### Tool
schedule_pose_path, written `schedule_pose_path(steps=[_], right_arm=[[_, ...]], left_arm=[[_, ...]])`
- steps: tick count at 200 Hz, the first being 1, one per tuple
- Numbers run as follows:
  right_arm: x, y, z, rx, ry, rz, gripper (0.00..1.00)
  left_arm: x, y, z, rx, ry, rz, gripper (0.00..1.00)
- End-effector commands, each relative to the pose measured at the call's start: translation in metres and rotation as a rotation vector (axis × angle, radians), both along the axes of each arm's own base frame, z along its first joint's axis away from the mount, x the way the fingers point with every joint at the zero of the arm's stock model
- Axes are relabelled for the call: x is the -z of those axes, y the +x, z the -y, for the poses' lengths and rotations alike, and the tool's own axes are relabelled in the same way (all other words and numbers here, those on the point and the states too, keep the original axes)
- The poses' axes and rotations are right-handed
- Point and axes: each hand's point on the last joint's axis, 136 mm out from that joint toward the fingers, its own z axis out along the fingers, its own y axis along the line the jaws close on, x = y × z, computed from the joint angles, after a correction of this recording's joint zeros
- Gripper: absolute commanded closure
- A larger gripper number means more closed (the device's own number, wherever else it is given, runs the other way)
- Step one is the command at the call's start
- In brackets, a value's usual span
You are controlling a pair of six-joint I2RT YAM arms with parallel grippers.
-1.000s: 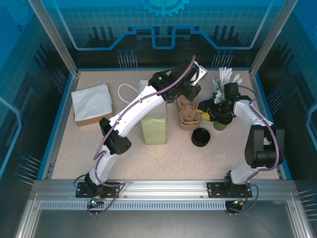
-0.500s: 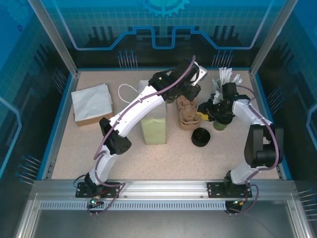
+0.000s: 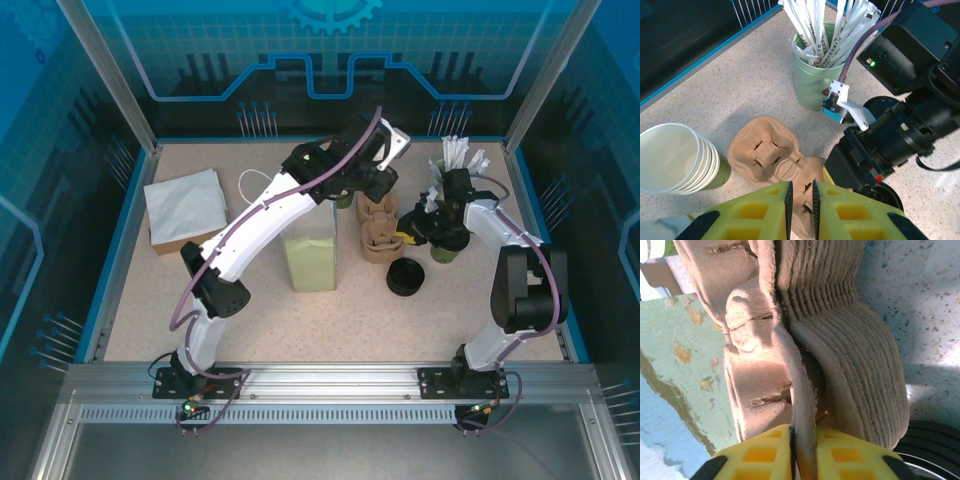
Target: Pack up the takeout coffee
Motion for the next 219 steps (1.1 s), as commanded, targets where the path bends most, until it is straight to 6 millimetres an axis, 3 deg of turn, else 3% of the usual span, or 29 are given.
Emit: schedule_pose_path(steps=[1, 79, 130, 204, 219], right_arm=[[-0.019, 0.003, -0.006, -0.016, 0.018, 0.038, 0.88], [-0.046, 0.017, -0.011, 0.004, 0.138, 0.116, 0.93], [-0.057, 0.02, -0.005, 0.004, 0.143, 0.139, 0.93], [-0.072, 0.024, -0.003, 0.015, 0.187, 0.163, 0.93], [-0.08, 0.026, 0.0, 0.014, 0.177, 0.178, 0.93]], left_arm=[[-0.034, -0.01, -0.019, -0.032, -0.056, 0.04, 0.79], [-0.066, -0.049, -0.076, -0.114, -0.114, 0.092, 0.78], [-0.06, -0.066, -0.107, -0.178, -0.11, 0.092, 0.78], [-0.049, -0.073, -0.117, -0.205, -0.108, 0.074, 0.77], [-0.051, -0.073, -0.119, -0.211, -0.114, 0.077, 0.69]])
